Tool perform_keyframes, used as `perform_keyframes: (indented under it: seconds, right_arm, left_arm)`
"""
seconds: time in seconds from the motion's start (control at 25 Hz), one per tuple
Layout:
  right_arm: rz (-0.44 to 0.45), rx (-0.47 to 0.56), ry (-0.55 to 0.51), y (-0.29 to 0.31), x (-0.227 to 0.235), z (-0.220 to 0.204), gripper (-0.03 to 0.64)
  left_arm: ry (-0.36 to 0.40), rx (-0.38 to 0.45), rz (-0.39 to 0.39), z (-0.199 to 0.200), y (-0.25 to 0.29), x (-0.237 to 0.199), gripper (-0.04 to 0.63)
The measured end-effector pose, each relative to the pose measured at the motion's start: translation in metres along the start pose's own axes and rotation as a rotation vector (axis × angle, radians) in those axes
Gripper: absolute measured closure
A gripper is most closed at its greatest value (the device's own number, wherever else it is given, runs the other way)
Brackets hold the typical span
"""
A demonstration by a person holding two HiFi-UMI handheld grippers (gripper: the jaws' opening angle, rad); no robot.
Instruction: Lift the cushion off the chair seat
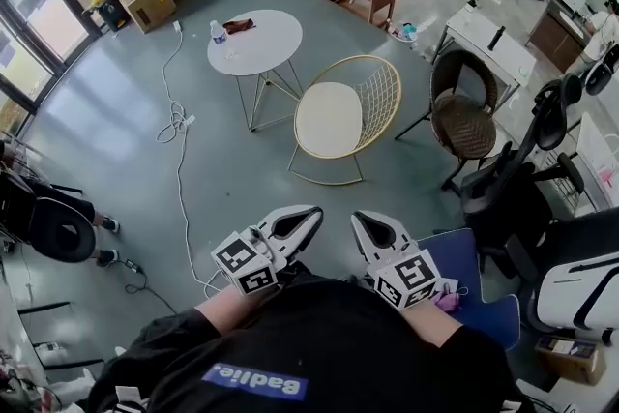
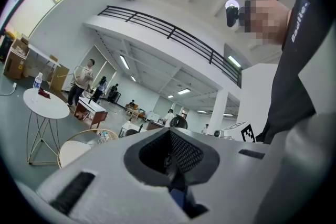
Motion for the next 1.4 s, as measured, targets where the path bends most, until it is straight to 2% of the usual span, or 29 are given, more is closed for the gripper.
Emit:
perform_keyframes:
  seconds: [0.16,0.32,0.68,0.88,1.08,1.4]
  right_arm:
    - [0.013,-0.019,0.001,0.001,0.014,-0.004,0.591]
    - [-0.015,-0.024,0.005,0.014,0.035,0.006,0.591]
    - [-0.083,-0.070,0.011,0.104,0.083,0.043,0.591]
    - [-0.140,-0.052,0.040,0.163,0.108,0.081,0.589]
    - [-0.198,-0.066,0.040,0.216,0.130,0.105,0.589]
    - [-0.156,-0.113,0.013,0.262,0.162,0.118,0.589]
  left_arm:
    - [-0.020,0.013,0.041,-0.003,0.005,-0.007,0.580]
    - [-0.019,0.027,0.050,0.005,0.014,-0.032,0.580]
    - [-0.023,0.043,0.032,0.038,0.045,-0.153,0.580]
    - [-0.014,0.004,0.029,0.062,0.052,-0.234,0.580]
    - [-0.011,-0.063,0.022,0.068,0.064,-0.303,0.580]
    - [-0.057,-0.152,0.074,0.055,0.100,-0.364,0.580]
Point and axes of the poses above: the fingertips, and each gripper's own axes: y forward along the fingers, x to its right, z out of its top, the point moved 10 cm from there along -y, backward along the fingers, and after that the axes turned 12 degrees about -x, right-handed, at the moved point
